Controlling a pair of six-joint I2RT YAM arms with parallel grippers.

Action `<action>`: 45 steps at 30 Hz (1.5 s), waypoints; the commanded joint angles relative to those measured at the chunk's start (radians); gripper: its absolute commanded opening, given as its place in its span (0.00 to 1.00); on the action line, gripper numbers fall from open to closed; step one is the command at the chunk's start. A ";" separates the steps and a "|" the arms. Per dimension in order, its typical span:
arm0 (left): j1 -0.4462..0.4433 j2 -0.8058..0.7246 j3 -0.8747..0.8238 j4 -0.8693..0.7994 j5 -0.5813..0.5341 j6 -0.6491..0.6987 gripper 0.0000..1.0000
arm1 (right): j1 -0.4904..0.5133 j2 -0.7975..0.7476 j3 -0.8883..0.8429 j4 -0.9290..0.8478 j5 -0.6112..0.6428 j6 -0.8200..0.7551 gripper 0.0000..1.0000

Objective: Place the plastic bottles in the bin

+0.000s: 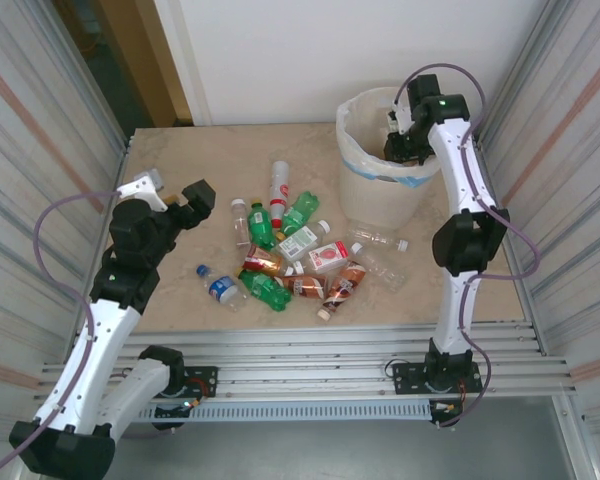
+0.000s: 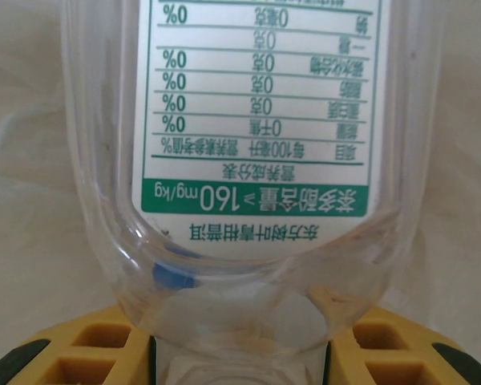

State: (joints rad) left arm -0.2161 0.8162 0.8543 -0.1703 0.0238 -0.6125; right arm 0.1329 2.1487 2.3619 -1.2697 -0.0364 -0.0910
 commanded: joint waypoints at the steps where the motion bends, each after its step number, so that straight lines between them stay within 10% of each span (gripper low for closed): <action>1: 0.013 0.010 0.025 -0.045 -0.016 0.020 0.99 | 0.016 0.028 0.032 -0.020 0.053 -0.028 0.16; 13: 0.020 0.039 0.043 -0.181 -0.033 -0.022 0.99 | 0.028 0.011 0.074 0.001 0.084 -0.023 0.65; 31: 0.004 -0.034 -0.031 -0.496 -0.033 -0.108 0.96 | 0.038 -0.242 0.053 0.145 0.088 0.058 0.79; 45: -0.242 -0.023 -0.229 -0.605 -0.057 -0.377 0.93 | 0.096 -0.594 -0.386 0.484 0.172 0.146 0.98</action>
State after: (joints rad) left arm -0.4210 0.7807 0.6537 -0.7525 -0.0238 -0.8978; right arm 0.2161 1.6199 2.0220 -0.8886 0.1028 0.0189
